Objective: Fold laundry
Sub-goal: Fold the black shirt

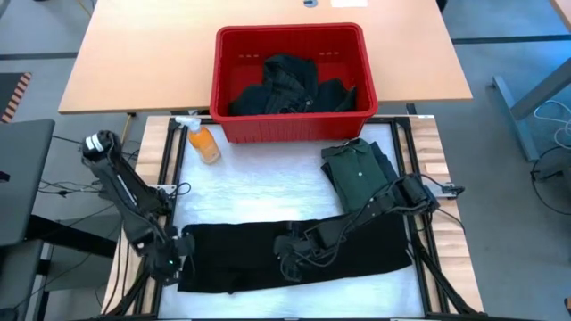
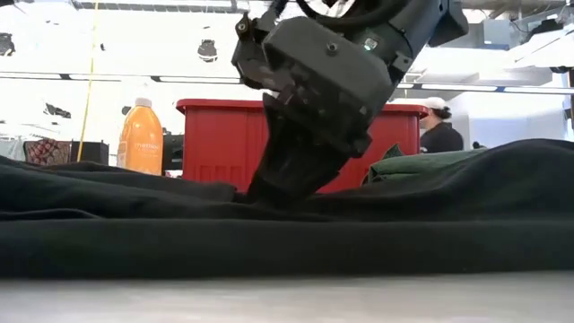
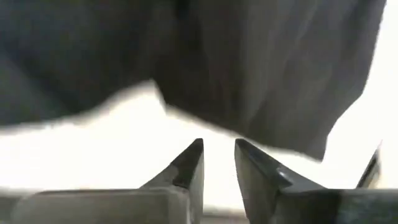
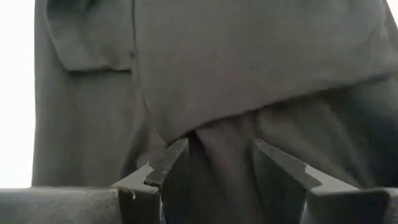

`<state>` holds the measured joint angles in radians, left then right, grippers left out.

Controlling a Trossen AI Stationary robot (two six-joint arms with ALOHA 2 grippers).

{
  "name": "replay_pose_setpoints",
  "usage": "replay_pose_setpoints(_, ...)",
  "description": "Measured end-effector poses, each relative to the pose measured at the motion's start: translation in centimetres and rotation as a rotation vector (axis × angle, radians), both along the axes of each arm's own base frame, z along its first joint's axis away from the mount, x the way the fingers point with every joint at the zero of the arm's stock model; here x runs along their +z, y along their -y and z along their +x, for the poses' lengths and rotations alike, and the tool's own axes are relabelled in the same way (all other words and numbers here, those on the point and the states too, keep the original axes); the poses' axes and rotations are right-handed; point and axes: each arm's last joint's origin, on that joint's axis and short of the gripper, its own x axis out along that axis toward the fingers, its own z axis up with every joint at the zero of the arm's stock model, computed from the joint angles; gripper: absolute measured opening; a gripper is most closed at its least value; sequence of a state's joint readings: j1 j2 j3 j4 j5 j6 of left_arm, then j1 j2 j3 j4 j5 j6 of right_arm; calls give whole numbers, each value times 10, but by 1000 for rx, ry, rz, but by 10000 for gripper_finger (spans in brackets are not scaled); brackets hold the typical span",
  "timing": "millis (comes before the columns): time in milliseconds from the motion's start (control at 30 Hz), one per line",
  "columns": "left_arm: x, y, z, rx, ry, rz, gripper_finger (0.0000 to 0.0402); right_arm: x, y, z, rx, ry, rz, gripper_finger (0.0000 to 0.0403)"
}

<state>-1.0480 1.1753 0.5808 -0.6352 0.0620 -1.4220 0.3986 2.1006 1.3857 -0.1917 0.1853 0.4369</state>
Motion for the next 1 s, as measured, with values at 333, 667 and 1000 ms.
replay_pose_setpoints(333,23,-7,3,-76,-34,-44,130,8,5,-4,21,-37,-22,200)
replay_pose_setpoints(667,53,-54,25,62,563,314,129,21,11,-1,3,16,-8,200)
replay_pose_setpoints(1000,25,-94,55,22,502,312,129,22,10,1,3,42,2,200)
